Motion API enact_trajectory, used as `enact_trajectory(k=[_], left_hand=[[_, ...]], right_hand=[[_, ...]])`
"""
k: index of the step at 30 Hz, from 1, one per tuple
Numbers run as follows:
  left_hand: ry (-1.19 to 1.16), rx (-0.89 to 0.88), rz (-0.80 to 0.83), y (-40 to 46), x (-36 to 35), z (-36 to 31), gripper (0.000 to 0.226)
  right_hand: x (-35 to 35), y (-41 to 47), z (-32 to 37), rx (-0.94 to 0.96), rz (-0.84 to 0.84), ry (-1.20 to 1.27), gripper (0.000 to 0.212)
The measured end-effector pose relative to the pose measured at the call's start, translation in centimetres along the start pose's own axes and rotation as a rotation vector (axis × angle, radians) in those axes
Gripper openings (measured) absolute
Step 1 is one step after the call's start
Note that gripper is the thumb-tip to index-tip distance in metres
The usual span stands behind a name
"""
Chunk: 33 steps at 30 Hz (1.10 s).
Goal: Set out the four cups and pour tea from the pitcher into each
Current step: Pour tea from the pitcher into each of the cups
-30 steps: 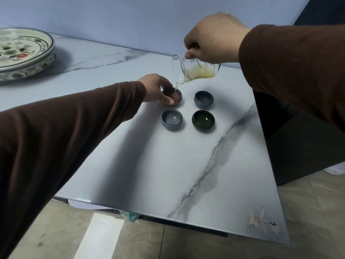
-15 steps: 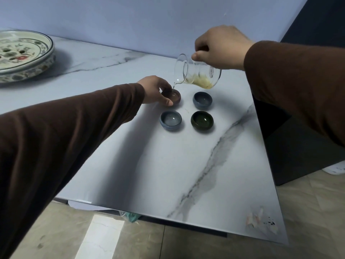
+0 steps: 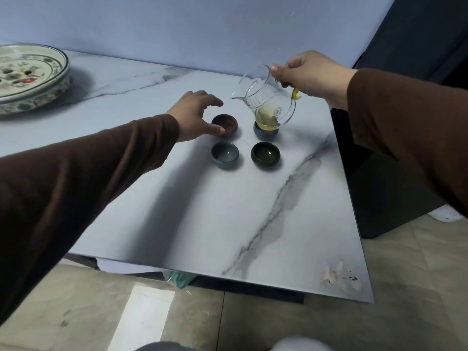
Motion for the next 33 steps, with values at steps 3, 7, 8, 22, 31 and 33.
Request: enact_trajectory(k=[3,7,8,22,31,33], left_hand=[[0.03,-0.043,0.028,-1.8,0.1,-0.8,0.057],[0.034,-0.014,0.094,-3.6,-0.6,-0.8,0.05],[0.023,0.006,0.115,-4.0,-0.9,-0.6,0.052],[-0.087,0.098,0.142,-5.4,-3.2,0.4,0.063],[-0.098,0.106,0.139,-4.8,-3.4,0.5,0.058],[-0.096,0.104,0.143,-4.8,-3.4,0.5,0.059]], right_hand=[[-0.3,-1.1,0.5,0.037,0.008,-0.038,0.049],[-1.0,-2.4,1.3,0.08,0.031,-0.124,0.047],[-1.2,-2.7,1.5,0.095,0.034,-0.152,0.047],[-2.3,-4.7,4.3,0.244,0.013,-0.517,0.05],[-2.5,-5.1,5.8,0.34,-0.021,-0.658,0.047],[-2.5,-5.2,6.2,0.353,-0.03,-0.68,0.047]])
Point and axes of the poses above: each hand's wrist, its own y-axis towards the middle knuckle, its own x-axis out of the back of the hand, z = x × y, the point moved 5 cm from there along y, towards the middle knuckle, and after that the axes turned 7 degrees about -y, right-handed, at the moved point
